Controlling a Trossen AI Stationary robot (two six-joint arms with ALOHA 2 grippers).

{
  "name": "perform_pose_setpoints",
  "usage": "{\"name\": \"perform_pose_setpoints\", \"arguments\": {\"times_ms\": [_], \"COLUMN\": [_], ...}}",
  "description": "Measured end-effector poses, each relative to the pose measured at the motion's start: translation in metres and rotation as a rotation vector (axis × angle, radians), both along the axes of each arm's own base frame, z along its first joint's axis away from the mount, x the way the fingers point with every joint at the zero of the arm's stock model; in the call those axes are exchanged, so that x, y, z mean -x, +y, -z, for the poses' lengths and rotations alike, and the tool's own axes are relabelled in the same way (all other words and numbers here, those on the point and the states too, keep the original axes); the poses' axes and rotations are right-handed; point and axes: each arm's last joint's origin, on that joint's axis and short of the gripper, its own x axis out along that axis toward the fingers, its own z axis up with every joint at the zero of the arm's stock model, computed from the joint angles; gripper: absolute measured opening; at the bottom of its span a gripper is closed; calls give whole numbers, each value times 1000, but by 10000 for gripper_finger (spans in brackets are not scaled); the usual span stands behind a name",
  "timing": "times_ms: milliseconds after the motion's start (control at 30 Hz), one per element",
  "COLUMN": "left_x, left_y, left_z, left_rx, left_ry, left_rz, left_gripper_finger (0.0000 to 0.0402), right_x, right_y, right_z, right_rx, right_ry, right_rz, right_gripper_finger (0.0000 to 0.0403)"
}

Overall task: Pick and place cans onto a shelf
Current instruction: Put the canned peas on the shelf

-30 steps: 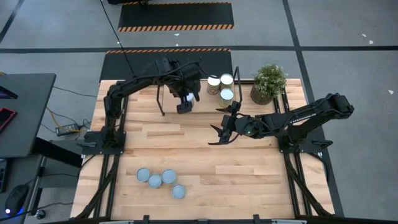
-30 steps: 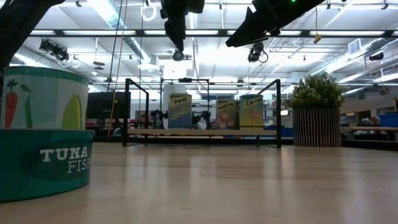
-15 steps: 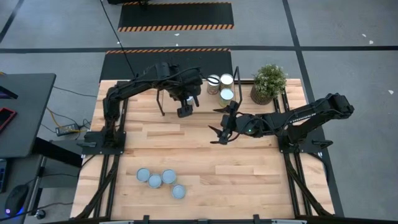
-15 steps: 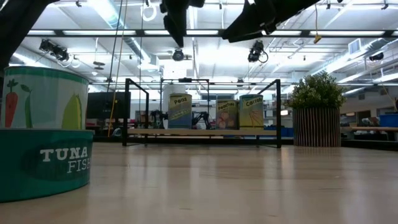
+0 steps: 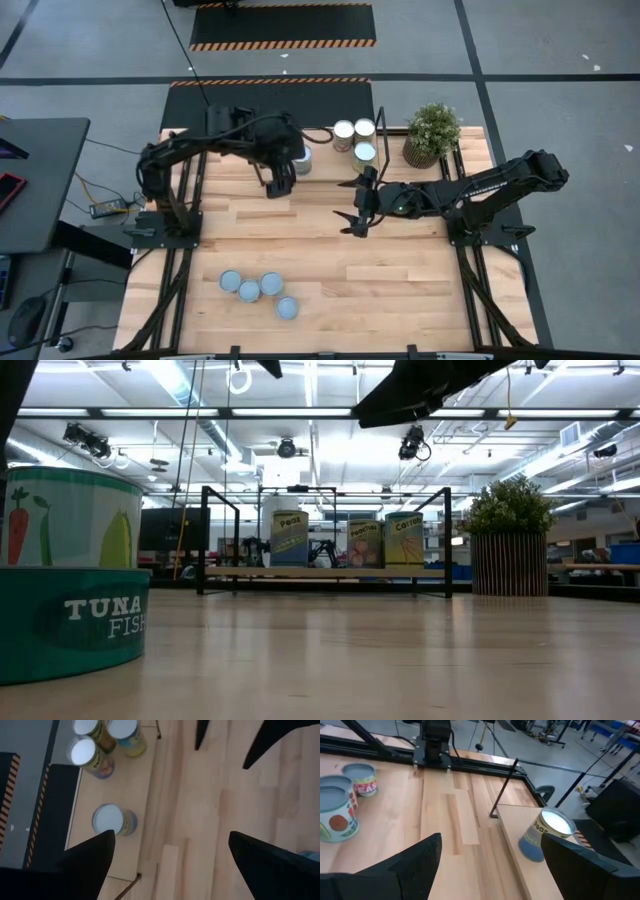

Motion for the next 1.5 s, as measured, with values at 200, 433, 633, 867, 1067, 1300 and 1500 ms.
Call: {"name": "perform_pose_setpoints", "arguments": {"times_ms": [200, 433, 633, 867, 1067, 1300, 1500], "left_x": [-8, 41, 92, 130, 156, 184, 200], "left_y": [-19, -22, -24, -26, -24, -26, -26], "left_z": [19, 66, 91, 116, 133, 151, 164], "left_rx": [-62, -76, -53, -72, -102, -122, -136], "left_ry": [21, -34, -229, -444, -577, -719, -826], "left_rz": [34, -21, -61, -40, -33, -24, -22], "left_gripper_finger": [392, 370, 364, 363, 363, 363, 363], "right_x": [1, 1, -2, -10, -42, -93, -122], "right_y": [-1, -1, -9, -25, -42, -66, -89], "right_z": [2, 3, -4, -20, -23, -27, -29], "right_rx": [25, 25, 10, -19, -20, 18, 52], "right_ry": [26, 40, 18, -26, 66, 195, 258], "right_rz": [17, 7, -5, -10, 0, -12, -6], "right_gripper_finger": [348, 348, 348, 348, 348, 348, 352]}}
